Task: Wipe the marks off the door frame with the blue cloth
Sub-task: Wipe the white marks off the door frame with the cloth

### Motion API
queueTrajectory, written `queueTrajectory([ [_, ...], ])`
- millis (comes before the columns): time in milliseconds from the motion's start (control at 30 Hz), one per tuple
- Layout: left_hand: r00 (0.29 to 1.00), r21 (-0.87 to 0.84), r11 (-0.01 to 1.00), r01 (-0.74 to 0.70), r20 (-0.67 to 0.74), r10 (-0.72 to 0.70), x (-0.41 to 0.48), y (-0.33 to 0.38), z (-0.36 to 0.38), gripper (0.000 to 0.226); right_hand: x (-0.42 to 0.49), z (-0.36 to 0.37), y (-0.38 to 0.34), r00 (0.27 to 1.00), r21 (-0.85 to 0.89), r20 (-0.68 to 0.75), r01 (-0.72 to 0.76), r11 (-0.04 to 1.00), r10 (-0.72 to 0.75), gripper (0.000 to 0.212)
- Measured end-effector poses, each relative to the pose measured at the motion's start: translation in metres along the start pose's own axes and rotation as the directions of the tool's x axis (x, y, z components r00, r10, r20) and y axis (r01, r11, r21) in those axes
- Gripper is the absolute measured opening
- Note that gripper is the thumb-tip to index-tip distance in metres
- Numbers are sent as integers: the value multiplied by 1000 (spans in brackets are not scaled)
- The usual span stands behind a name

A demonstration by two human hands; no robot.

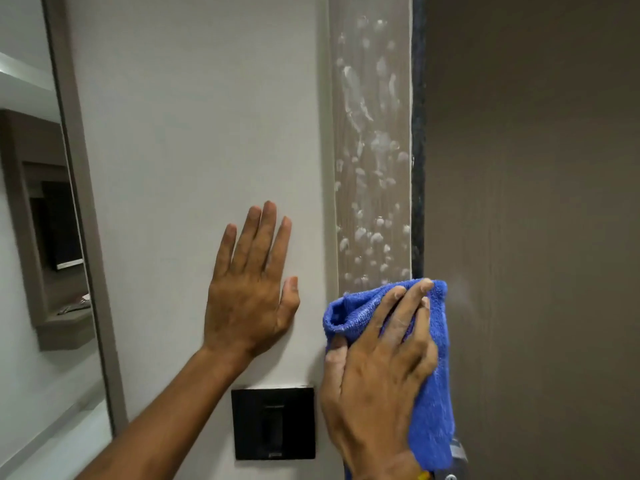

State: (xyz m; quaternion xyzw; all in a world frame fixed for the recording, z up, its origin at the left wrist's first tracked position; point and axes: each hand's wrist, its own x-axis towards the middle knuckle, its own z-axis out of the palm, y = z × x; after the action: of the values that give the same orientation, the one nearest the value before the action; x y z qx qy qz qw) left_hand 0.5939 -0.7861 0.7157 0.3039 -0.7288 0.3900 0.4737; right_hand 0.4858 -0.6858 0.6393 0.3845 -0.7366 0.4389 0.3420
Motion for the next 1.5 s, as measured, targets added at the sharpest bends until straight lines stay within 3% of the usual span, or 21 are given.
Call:
queueTrajectory([
  [200,1000,-13,1000,-9,-3,9,-1,-1,-1,70,8,9,11,991,-58,-59,119,991,-123,73],
  [600,999,-1,999,-32,-11,32,-2,-2,-2,72,80,-16,-24,976,-16,-177,129,992,-130,74],
  [933,1000,1,1000,-19,-14,19,-2,-1,-1,69,44,-5,-7,983,-26,-108,148,989,-150,74],
  [1100,1000,-27,1000,-8,28,9,1,1,-5,73,96,-27,-27,971,-7,-143,194,981,-193,74],
  [1233,997,-88,994,71,4,-71,19,-1,-13,71,136,-40,-45,967,25,-175,193,981,-185,74],
  [1367,976,-105,973,205,-58,-212,61,-7,-25,69,114,-32,-39,974,23,-173,151,988,-144,73],
  [1500,977,-57,977,208,-30,-210,69,-6,-25,67,92,-25,-28,977,-10,-131,171,985,-171,73],
])
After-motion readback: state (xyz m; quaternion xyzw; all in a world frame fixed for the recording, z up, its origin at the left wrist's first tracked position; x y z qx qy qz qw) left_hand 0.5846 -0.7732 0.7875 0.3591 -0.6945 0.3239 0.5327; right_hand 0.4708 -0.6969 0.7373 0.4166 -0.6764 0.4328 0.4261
